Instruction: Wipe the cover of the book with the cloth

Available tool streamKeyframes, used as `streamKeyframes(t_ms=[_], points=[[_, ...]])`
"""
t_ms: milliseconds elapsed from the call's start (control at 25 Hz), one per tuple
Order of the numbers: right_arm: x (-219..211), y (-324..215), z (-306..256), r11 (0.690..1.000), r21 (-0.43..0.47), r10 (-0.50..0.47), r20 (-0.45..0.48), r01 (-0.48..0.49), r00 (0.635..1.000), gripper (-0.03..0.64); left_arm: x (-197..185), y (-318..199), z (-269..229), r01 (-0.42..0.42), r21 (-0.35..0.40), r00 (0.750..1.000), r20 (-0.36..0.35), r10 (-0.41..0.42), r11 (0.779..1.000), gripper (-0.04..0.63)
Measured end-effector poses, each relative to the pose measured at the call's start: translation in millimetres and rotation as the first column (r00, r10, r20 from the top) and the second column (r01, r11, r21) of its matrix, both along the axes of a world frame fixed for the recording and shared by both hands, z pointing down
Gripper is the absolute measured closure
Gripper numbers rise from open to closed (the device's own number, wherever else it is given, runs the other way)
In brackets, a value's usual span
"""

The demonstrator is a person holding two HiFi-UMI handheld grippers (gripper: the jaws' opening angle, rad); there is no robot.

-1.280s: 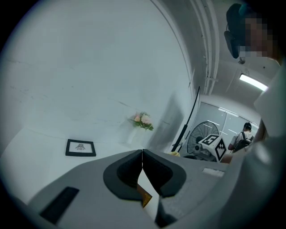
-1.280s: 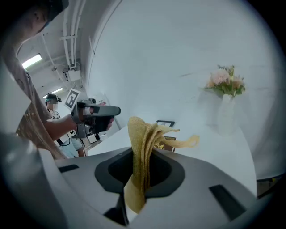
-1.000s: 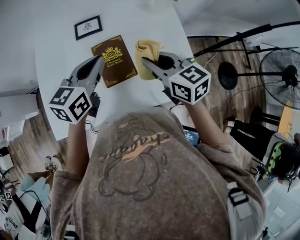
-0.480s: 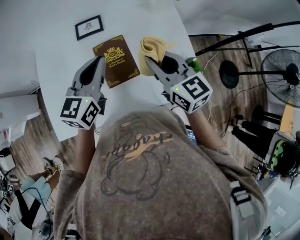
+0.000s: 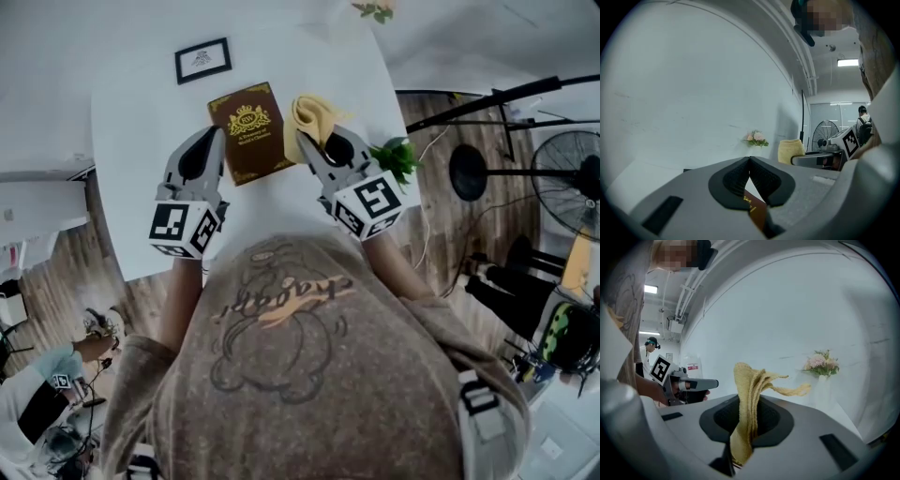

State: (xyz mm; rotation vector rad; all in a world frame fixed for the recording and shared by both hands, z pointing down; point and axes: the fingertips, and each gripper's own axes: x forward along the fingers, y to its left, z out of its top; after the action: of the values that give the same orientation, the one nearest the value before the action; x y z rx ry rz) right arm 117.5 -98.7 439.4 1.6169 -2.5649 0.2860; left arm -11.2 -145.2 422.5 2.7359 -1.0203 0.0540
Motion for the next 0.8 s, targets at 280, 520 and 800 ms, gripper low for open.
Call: streamKeyframes(t_ms=[280,520,800], points=[[4,-6,7,0.999,-0.013,0.046,0.022,-0.046,0.999,0.552,-9,-4,5,0.033,-0.009,0.999,0.010,-0.033,0.999,0.591],[6,-9,9,0.998,-0.027,0.063,0.023,-0.062,0.998,0.552,-9,-3,4,0.034,-0.025,0.999,0.000,-0.034,0.999,0.591],[9,-13,13,0.996,-0.046,0.078,0.021,-0.077,0.997,0.552,-11,-2,7,0.051,-0.045,0.999,0.002,-0.051,0.998,0.591]])
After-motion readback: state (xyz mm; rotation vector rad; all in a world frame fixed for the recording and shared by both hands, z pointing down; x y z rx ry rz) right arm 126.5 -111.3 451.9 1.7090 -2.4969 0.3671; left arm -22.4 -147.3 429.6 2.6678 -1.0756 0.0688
